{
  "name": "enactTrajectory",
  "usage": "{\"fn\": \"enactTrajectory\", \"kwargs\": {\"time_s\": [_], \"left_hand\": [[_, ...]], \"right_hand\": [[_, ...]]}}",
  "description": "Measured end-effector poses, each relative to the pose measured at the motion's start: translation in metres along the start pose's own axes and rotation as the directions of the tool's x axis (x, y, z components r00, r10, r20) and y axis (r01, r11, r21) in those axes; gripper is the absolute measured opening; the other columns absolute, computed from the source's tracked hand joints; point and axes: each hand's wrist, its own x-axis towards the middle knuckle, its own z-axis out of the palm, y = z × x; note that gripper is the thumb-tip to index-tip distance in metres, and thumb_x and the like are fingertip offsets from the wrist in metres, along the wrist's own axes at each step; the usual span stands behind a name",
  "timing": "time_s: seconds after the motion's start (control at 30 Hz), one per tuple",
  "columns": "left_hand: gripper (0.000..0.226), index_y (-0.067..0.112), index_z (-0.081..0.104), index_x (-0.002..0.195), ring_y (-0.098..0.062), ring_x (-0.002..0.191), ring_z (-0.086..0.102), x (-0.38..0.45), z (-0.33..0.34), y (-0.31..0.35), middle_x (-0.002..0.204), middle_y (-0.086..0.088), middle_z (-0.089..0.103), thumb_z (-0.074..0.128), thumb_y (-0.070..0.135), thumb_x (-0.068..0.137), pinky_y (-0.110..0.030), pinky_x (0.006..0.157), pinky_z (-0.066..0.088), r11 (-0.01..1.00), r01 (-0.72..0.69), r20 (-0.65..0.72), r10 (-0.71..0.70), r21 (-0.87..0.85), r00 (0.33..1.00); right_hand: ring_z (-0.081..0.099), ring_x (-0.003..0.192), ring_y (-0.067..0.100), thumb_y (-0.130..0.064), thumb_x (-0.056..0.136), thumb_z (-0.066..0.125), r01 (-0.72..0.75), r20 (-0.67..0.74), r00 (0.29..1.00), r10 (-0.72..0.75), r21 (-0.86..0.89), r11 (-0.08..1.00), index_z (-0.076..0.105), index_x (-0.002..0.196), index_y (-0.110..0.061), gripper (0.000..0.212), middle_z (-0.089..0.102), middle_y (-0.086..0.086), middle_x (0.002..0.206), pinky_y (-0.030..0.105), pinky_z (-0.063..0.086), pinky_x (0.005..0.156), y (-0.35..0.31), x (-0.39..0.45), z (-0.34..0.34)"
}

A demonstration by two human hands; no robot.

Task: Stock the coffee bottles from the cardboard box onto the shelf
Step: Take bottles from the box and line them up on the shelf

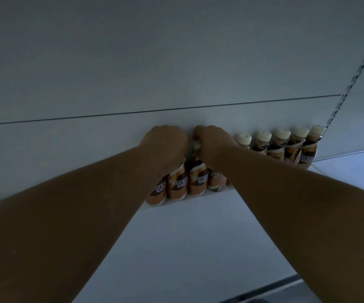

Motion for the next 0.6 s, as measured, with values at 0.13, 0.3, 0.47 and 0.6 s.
{"fn": "enactTrajectory", "kwargs": {"time_s": [0.13,0.3,0.47,0.6], "left_hand": [[0.029,0.014,0.058,0.110,-0.025,0.093,0.054,-0.006,-0.005,0.002,0.104,-0.007,0.053,0.060,0.035,0.089,-0.035,0.076,0.041,0.997,-0.051,-0.041,0.053,0.051,0.998],[0.039,0.015,0.048,0.124,-0.027,0.103,0.051,0.002,-0.006,0.016,0.116,-0.009,0.051,0.052,0.037,0.092,-0.037,0.085,0.040,0.991,-0.132,-0.077,0.132,0.001,0.988],[0.034,0.016,0.053,0.121,-0.027,0.098,0.050,0.029,-0.001,0.054,0.110,-0.008,0.054,0.057,0.021,0.087,-0.035,0.078,0.037,0.981,-0.193,-0.134,0.188,-0.029,0.973],[0.036,0.019,0.055,0.123,-0.028,0.098,0.050,0.055,0.002,0.071,0.110,-0.008,0.055,0.053,0.021,0.088,-0.036,0.076,0.035,0.965,-0.249,-0.093,0.256,0.085,0.962]], "right_hand": [[0.057,0.104,0.030,-0.022,0.085,0.066,0.008,-0.009,1.000,-0.007,0.065,0.998,0.044,0.129,-0.016,0.050,0.058,0.012,0.114,0.033,0.042,0.075,0.008,-0.009,-0.009],[0.057,0.101,0.024,-0.028,0.088,0.061,0.025,-0.128,0.992,-0.022,0.028,0.999,0.053,0.121,-0.021,0.036,0.054,0.005,0.114,0.033,0.046,0.081,0.043,-0.022,-0.029],[0.057,0.105,0.032,-0.028,0.094,0.053,-0.050,-0.005,0.999,0.049,-0.141,0.989,0.050,0.130,-0.020,0.037,0.046,0.008,0.121,0.043,0.052,0.083,0.089,-0.024,-0.032],[0.056,0.107,0.036,-0.024,0.094,0.052,0.003,0.061,0.998,0.006,-0.141,0.990,0.051,0.127,-0.015,0.034,0.045,0.012,0.120,0.045,0.050,0.087,0.103,-0.018,-0.034]]}}
